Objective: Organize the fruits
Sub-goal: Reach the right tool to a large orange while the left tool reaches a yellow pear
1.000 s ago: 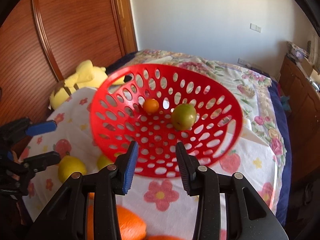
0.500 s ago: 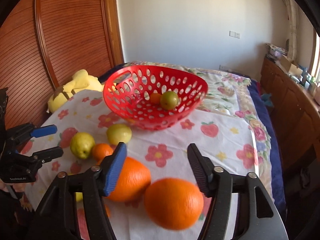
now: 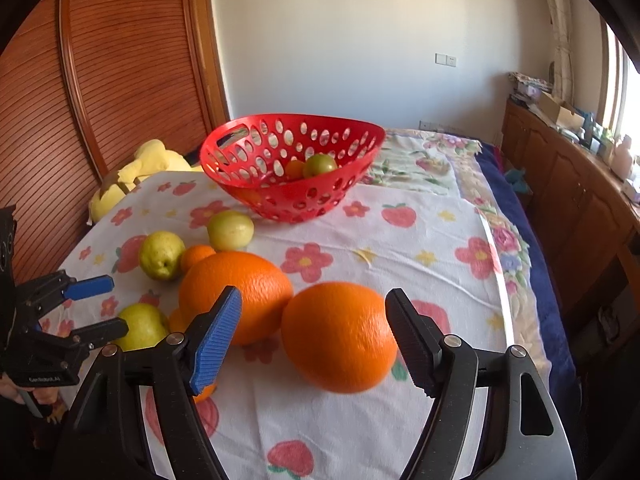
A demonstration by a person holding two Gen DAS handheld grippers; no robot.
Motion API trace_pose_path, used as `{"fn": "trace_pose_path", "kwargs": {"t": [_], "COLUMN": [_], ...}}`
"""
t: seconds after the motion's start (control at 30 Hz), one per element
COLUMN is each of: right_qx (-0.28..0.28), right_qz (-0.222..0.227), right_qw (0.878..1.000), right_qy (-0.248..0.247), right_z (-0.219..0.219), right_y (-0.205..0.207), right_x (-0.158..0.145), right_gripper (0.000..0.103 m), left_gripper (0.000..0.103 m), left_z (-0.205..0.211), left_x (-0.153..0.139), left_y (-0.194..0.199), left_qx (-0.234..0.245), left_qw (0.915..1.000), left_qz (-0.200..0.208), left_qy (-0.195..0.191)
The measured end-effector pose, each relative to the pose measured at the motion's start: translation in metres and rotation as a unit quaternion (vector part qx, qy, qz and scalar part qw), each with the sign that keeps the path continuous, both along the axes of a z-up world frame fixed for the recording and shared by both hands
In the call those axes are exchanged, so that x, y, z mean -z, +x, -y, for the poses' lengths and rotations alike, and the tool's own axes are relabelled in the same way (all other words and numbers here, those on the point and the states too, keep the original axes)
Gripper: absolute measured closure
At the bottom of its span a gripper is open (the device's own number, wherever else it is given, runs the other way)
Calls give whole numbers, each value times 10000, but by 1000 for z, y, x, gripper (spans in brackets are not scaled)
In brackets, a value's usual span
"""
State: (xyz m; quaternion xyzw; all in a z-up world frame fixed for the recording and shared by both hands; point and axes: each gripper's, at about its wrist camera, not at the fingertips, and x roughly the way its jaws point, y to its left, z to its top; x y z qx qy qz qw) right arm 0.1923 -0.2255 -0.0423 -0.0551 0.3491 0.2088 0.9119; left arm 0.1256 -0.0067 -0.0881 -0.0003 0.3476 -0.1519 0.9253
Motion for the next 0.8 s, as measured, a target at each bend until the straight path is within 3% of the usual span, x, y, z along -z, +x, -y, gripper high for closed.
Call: {"fn": "trace_pose_path", "kwargs": {"t": [0.8], "right_qx": [323], "right_qz": [-271], "right_qw": [9991], "right_qy": [-105], "right_z": [6], "right_y": [14], "right_x": [45], "right_gripper": [17], "left_gripper": [35], "left_z": [13], "left_x": [24], "left_y": [-1], "left_qx": [14], "left_qw": [9999], "left_qz": [-31], "left_qy": [111]}}
